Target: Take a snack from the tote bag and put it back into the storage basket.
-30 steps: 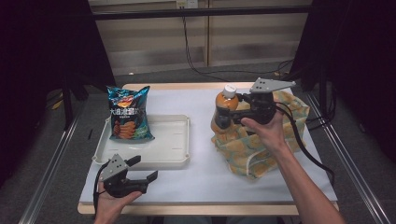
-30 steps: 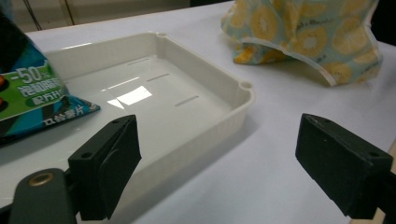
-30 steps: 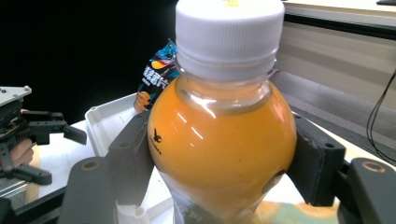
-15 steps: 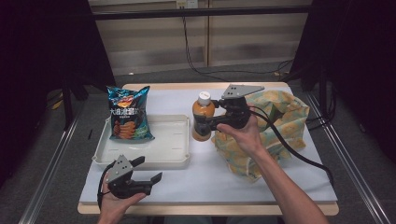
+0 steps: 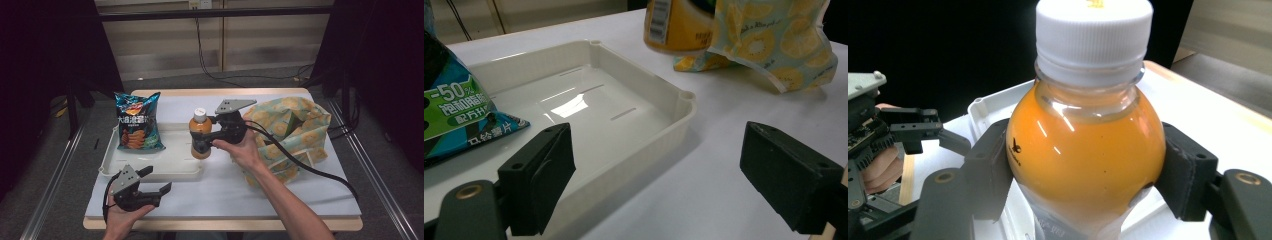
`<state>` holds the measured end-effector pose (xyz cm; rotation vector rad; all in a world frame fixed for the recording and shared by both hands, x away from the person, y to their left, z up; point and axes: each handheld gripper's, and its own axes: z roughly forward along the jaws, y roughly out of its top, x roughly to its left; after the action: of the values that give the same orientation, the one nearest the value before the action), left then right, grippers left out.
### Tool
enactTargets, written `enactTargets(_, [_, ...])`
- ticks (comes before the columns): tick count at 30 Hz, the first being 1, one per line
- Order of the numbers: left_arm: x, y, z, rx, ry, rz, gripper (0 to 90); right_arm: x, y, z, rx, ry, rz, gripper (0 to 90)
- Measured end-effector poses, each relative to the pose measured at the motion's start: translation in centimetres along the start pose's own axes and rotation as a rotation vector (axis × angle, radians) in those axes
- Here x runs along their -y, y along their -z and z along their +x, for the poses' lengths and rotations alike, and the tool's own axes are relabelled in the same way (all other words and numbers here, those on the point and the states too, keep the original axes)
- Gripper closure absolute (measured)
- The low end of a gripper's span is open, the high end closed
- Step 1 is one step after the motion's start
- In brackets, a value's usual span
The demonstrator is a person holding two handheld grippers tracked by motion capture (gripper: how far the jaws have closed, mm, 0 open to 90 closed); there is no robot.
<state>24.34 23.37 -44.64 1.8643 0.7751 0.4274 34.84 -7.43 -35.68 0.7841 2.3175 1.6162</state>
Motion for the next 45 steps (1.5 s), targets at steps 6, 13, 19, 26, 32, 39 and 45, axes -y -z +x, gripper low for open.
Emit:
enactTargets(6, [0.0, -0.1, 0.0, -0.001, -0.005, 0.0, 14.0, 0.4, -2.1, 0.8, -0.007, 0.023, 0.031, 32.1])
enactTargets(13, [0.0, 0.1, 0.1, -0.011, -0.001, -0.006, 14.0, 0.8, -3.6, 1.3, -0.029, -0.002, 0.025, 32.0])
enactTargets(19, [0.0, 0.1, 0.2, -0.002, -0.003, -0.003, 14.0, 1.4, -5.0, 1.4, -0.044, -0.014, 0.032, 32.0])
enactTargets(26, [0.0, 0.0, 0.2, -0.007, 0.005, -0.008, 14.0, 2.8, -6.3, 1.9, -0.061, 0.002, 0.073, 31.9])
enactTargets(32, [0.0, 0.1, 0.3, -0.008, -0.001, -0.004, 14.0, 3.9, -7.2, 1.9, -0.052, 0.016, 0.104, 31.8])
enactTargets(39, [0.0, 0.1, 0.3, -0.011, 0.001, -0.003, 14.0, 4.3, -7.1, 2.5, -0.048, 0.032, 0.088, 31.3])
enactTargets(45, [0.0, 0.1, 0.3, -0.009, -0.003, 0.0, 14.6, 4.4, -6.8, 2.7, -0.07, 0.061, 0.096, 30.9])
